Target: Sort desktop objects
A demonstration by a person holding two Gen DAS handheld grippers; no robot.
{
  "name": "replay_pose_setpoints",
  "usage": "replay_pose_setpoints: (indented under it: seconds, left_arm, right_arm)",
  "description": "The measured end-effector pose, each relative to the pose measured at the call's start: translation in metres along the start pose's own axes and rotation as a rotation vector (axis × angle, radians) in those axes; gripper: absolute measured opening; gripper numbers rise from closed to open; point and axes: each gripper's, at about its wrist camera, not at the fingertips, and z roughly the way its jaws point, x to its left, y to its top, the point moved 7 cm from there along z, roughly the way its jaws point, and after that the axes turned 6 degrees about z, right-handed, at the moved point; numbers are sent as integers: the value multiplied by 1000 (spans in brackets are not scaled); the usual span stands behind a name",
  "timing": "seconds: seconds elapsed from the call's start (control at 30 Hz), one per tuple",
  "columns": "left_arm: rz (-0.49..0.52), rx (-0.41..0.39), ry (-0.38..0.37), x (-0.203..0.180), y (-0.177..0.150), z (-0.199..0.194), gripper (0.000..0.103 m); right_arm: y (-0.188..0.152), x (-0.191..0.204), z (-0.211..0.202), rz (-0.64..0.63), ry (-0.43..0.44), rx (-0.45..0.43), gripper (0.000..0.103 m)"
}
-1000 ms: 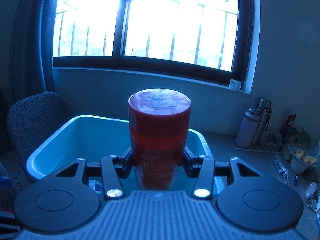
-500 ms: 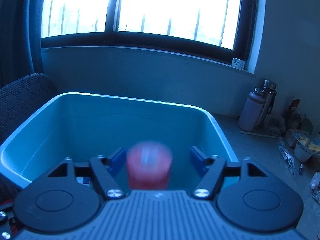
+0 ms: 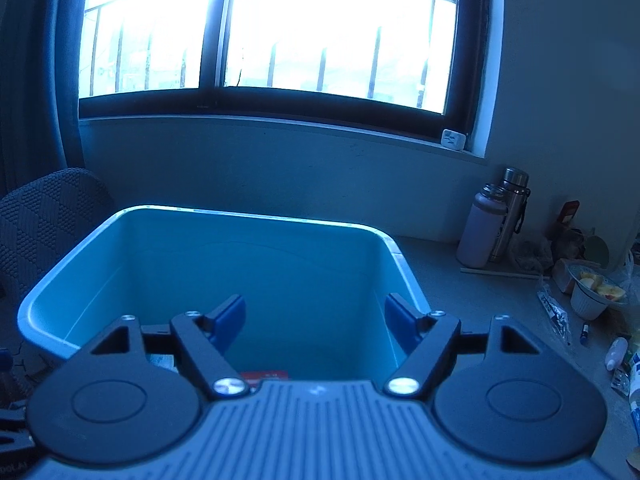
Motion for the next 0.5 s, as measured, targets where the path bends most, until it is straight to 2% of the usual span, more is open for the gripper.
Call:
replay_pose_setpoints:
  seconds: [0.23, 0.3, 0.5]
  left_arm:
    - [16, 26, 4, -15, -15, -18, 75]
    - [23, 37, 12, -20, -21, -25, 75]
    - [8, 57, 18, -32, -43, -51, 75]
  right_arm:
    - [-16, -25, -35, 35, -20, 14, 78]
    - [-23, -32, -45, 46, -24, 35, 81]
    - [-53, -50, -72, 65, -31, 98, 82]
